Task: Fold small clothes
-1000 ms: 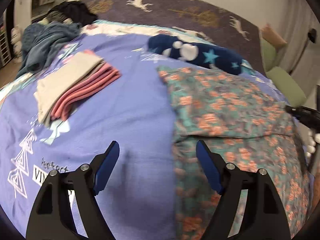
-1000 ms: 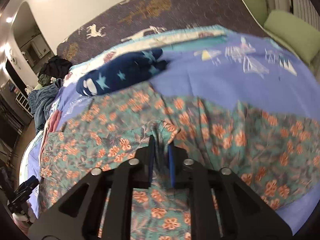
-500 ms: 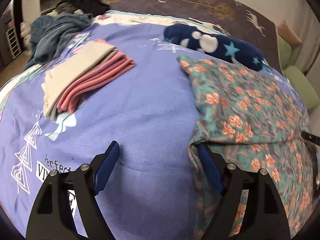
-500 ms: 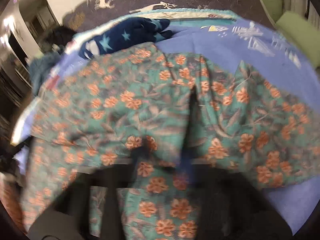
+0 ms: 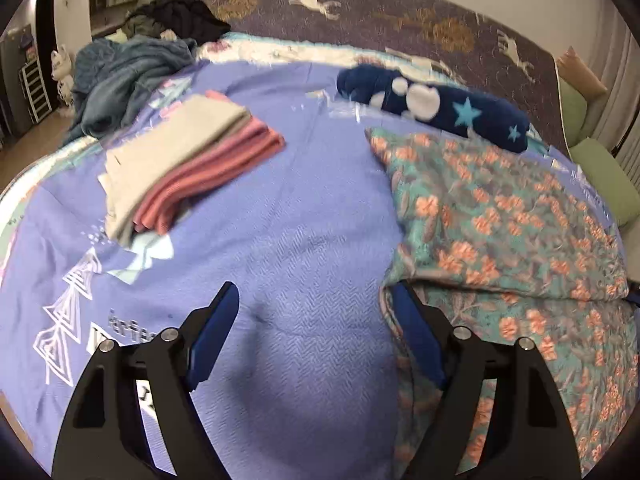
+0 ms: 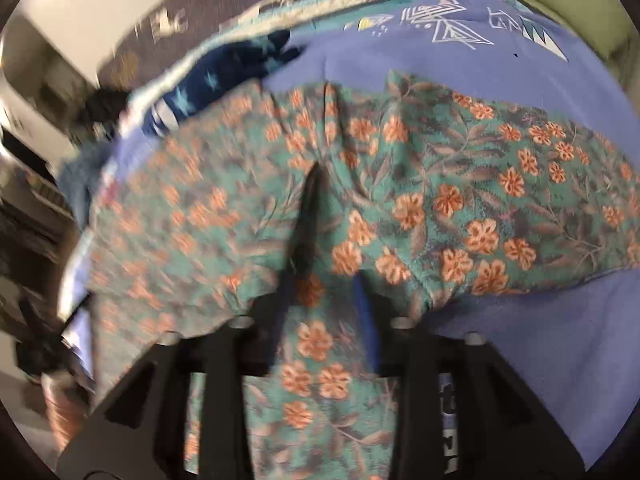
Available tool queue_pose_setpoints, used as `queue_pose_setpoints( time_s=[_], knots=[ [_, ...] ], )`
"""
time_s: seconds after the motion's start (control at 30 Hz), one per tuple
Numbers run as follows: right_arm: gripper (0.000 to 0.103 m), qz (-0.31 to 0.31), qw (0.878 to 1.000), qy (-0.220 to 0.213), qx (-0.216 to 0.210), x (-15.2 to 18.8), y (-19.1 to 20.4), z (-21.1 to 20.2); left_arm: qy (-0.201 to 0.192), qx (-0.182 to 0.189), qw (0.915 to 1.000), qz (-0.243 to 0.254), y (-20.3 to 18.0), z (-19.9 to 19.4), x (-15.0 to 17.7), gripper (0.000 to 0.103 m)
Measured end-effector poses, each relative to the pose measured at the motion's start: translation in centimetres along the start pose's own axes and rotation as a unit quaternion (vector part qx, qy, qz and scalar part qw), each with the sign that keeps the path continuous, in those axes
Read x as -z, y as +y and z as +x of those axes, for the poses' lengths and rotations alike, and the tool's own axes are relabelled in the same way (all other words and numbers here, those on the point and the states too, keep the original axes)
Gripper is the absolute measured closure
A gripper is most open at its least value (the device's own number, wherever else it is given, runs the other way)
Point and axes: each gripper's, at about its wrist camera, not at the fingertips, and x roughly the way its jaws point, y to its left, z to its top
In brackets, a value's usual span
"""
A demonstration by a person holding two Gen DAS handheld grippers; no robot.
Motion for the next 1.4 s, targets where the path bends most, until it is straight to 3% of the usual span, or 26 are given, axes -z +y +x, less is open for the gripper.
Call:
queue_pose_setpoints(
  time_s=[0.07, 0.13, 0.17, 0.23, 0.27, 0.37, 0.43, 0.47, 0.5, 0.57, 0.6, 0.67, 0.77, 0.87, 0.9, 1.0, 1.03, 1.1, 1.17, 1.23, 1.3, 1.4],
  knots=[
    [0.056, 0.002, 1.0, -0.01, 0.006, -0.9, 0.3, -0.1, -0.029, 0.02, 0.9993, -0.006, 0.0, -2.0, -0.7, 0.034],
    [0.056, 0.004, 1.0, -0.022, 0.019, -1.7, 1.2, -0.1, -0.053, 0.053, 0.9971, -0.012, -0.5, -3.7, -1.6, 0.055],
    [0.056, 0.001, 0.999, -0.038, 0.021, -1.9, 1.9, -0.4, -0.058, 0.067, 0.9959, -0.012, -0.9, -4.1, -2.0, 0.061],
    [0.063, -0.018, 0.998, -0.059, 0.001, -2.9, 3.0, -0.5, -0.057, 0.115, 0.9918, -0.002, -2.3, -4.2, -3.0, 0.076],
    [0.064, -0.037, 0.997, -0.065, -0.028, -2.9, 3.9, -0.5, -0.053, 0.129, 0.9902, 0.004, -3.0, -3.8, -3.2, 0.078],
    [0.069, -0.076, 0.993, -0.08, -0.052, -1.9, 6.2, -0.6, -0.025, 0.138, 0.9897, 0.031, -5.7, -1.1, -3.5, 0.079],
    [0.069, -0.089, 0.992, -0.066, -0.055, -1.3, 6.4, 0.4, 0.019, 0.103, 0.9935, 0.044, -6.6, 2.9, -2.9, 0.079],
    [0.069, -0.086, 0.994, -0.047, -0.038, -1.0, 6.2, 1.2, 0.036, 0.081, 0.9949, 0.047, -6.7, 4.4, -2.4, 0.081],
    [0.069, -0.079, 0.997, -0.017, 0.003, -0.7, 5.4, 2.8, 0.031, 0.087, 0.9948, 0.041, -6.5, 5.1, -1.9, 0.081],
    [0.092, -0.092, 0.995, -0.022, 0.044, -0.1, 4.0, 3.9, 0.024, 0.101, 0.9941, 0.03, -6.0, 4.4, -2.1, 0.081],
    [0.097, -0.1, 0.994, -0.034, 0.032, 0.1, 3.7, 3.6, 0.027, 0.104, 0.9938, 0.029, -5.8, 4.3, -2.1, 0.081],
    [0.097, -0.084, 0.995, -0.042, 0.026, 0.2, 3.3, 2.6, 0.024, 0.105, 0.9938, 0.029, -5.7, 3.9, -2.0, 0.081],
    [0.087, -0.077, 0.995, -0.069, 0.019, 0.7, 2.9, 0.4, 0.007, 0.101, 0.9947, 0.022, -5.4, 2.9, -2.0, 0.081],
    [0.079, -0.039, 0.994, -0.101, 0.011, 0.9, 0.3, -2.1, -0.009, 0.153, 0.9881, 0.005, -5.8, 2.1, -2.8, 0.081],
    [0.076, -0.023, 0.994, -0.108, 0.011, 1.0, -1.0, -2.7, -0.01, 0.16, 0.987, 0.014, -6.3, 1.9, -3.0, 0.081],
    [0.073, 0.067, 0.989, -0.134, 0.02, 0.9, -6.2, -5.1, 0.015, 0.12, 0.9887, 0.089, -9.6, 3.6, -2.8, 0.076],
    [0.073, 0.115, 0.982, -0.146, 0.021, 1.2, -9.0, -6.3, 0.034, 0.107, 0.9882, 0.104, -10.3, 4.8, -2.5, 0.072],
    [0.073, 0.183, 0.969, -0.165, 0.016, 2.1, -13.0, -8.0, 0.026, 0.086, 0.9883, 0.123, -11.4, 5.3, -2.1, 0.07],
    [0.071, 0.269, 0.944, -0.191, 0.019, 3.3, -18.3, -9.9, 0.027, 0.075, 0.988, 0.133, -11.8, 5.1, -2.1, 0.069],
    [0.066, 0.353, 0.911, -0.211, 0.029, 4.8, -23.6, -11.5, 0.025, 0.075, 0.9879, 0.133, -11.7, 5.1, -2.0, 0.068],
    [0.064, 0.399, 0.889, -0.221, 0.041, 5.7, -27.2, -12.3, 0.028, 0.084, 0.9881, 0.126, -11.3, 5.2, -2.1, 0.068],
    [0.057, 0.442, 0.869, -0.219, 0.051, 6.5, -30.8, -12.0, 0.029, 0.099, 0.9878, 0.117, -10.9, 5.2, -2.1, 0.063]
  ],
)
